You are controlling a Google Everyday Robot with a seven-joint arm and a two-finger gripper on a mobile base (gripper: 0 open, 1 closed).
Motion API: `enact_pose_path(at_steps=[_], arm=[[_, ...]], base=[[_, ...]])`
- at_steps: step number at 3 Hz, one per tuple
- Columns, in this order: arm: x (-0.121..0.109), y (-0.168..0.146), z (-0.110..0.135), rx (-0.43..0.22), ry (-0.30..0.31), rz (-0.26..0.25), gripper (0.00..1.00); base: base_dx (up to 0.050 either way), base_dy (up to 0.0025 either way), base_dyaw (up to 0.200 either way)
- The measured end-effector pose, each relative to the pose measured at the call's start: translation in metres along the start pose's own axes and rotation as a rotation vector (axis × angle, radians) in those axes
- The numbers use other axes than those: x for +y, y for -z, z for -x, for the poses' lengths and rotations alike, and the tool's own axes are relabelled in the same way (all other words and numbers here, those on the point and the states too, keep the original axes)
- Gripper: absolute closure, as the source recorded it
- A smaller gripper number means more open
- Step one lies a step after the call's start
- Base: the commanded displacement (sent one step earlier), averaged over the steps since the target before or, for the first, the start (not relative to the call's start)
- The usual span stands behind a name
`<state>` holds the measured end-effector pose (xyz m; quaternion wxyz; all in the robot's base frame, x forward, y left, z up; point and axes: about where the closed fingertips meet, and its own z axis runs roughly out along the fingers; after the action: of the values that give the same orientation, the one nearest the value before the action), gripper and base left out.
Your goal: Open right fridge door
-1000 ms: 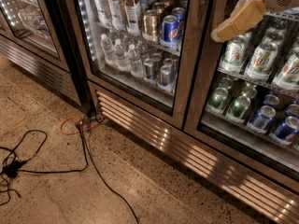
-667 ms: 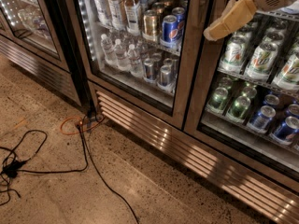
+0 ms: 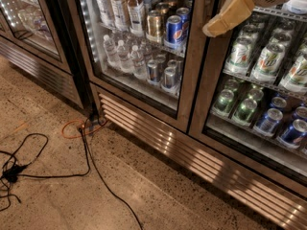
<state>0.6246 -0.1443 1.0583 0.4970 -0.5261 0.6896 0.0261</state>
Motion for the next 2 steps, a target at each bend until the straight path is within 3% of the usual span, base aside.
enact_pose_path(at_steps=[2], arm=[[-0.0015, 0.0016, -0.0021, 0.0, 0.0, 0.0, 0.0]], base=[[0.0, 0.0, 0.0]])
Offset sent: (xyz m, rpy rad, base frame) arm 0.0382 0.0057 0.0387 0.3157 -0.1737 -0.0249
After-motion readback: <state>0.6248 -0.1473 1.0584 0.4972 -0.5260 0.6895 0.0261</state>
